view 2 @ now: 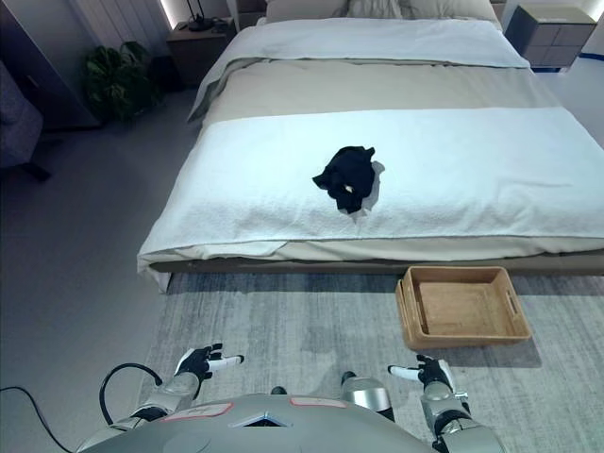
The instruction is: Put the clothes on the bed into the basket.
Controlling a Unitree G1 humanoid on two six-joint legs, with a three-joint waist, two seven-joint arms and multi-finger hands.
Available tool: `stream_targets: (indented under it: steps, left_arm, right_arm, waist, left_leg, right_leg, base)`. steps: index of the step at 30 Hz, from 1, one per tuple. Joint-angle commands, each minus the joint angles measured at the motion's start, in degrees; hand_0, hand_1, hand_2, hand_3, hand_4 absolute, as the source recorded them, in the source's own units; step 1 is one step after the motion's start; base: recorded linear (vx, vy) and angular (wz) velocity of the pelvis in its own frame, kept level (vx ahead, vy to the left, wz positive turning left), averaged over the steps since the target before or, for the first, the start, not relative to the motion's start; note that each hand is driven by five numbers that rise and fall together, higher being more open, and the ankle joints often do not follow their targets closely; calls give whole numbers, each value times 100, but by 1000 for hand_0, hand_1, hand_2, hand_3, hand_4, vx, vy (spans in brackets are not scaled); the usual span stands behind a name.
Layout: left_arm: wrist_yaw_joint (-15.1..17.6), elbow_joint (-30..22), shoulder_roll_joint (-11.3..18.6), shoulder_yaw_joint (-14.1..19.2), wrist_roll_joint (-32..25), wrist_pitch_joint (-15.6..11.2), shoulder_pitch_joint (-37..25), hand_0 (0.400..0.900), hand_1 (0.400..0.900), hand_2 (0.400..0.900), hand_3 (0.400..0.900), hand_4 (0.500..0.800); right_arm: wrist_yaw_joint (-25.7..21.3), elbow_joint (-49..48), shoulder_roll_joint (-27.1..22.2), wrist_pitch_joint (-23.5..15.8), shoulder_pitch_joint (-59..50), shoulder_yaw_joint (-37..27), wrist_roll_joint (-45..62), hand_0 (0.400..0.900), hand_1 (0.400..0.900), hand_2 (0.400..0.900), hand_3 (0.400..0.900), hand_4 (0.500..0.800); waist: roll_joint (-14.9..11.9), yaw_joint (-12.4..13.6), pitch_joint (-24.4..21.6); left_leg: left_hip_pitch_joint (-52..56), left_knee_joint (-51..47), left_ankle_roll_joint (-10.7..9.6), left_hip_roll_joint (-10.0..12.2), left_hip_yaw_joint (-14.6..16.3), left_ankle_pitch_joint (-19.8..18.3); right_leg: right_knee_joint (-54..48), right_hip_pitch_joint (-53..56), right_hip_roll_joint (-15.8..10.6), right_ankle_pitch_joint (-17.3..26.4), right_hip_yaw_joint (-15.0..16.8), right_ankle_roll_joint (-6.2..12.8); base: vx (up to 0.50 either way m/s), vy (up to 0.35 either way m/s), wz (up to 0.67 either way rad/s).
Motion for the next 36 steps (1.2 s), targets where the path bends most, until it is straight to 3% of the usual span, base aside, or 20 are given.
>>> stream_targets:
  steps: [1,20,27,32,34,36]
  left_arm:
    - [14,112,235,79,-162,-202,-448,900,900,900,900,800]
    - [302,183,347,187,8,-164,-471,900,900,900,900,800]
    - [366,210,366,149,27,-176,-574,900,900,900,900,800]
    - [453,501,430,171,182,-114,-613,900,900,900,900,800]
    - [493,557,496,240,222,-95,-645,900,900,900,900,800]
    - [483,515,511,245,203,-108,-690,900,900,900,900,800]
  right_arm:
    - [-76,245,-187,-124,-421,83,-153,900,900,900,900,800]
    - [-144,286,-208,-108,-471,18,-104,900,900,900,900,800]
    - [-141,309,-249,-77,-568,8,-113,900,900,900,900,800]
    - [-152,314,-324,-45,-737,-48,-106,900,900,900,900,800]
    - [-162,345,-366,-56,-735,-166,-59,900,900,900,900,800]
    - [-171,451,-414,-45,-709,-257,-5,900,900,900,900,800]
  waist:
    - [-164,147,140]
    - [-150,175,175]
    - [-162,182,246]
    - [-121,235,369]
    - [-70,220,478]
    - [-65,116,645]
  left_leg:
    - [133,31,19,-265,-140,-488]
    - [150,31,50,-298,-168,-514]
    - [14,31,170,-385,-188,-497]
    - [-278,177,385,-537,-185,-563]
    - [-361,380,564,-662,-301,-701]
    - [-253,409,715,-802,-410,-767]
  right_leg:
    - [19,78,-148,-293,131,353]
    - [19,75,-166,-298,152,360]
    - [48,-51,-211,-264,205,386]
    - [828,-654,-325,-459,362,449]
    - [2030,-1190,-376,-596,457,485]
    - [3331,-1720,-472,-255,617,455]
  base:
    - [0,0,0]
    - [3,5,1]
    - [12,64,0]
    - [0,166,-10]
    - [65,263,15]
    - [84,265,35]
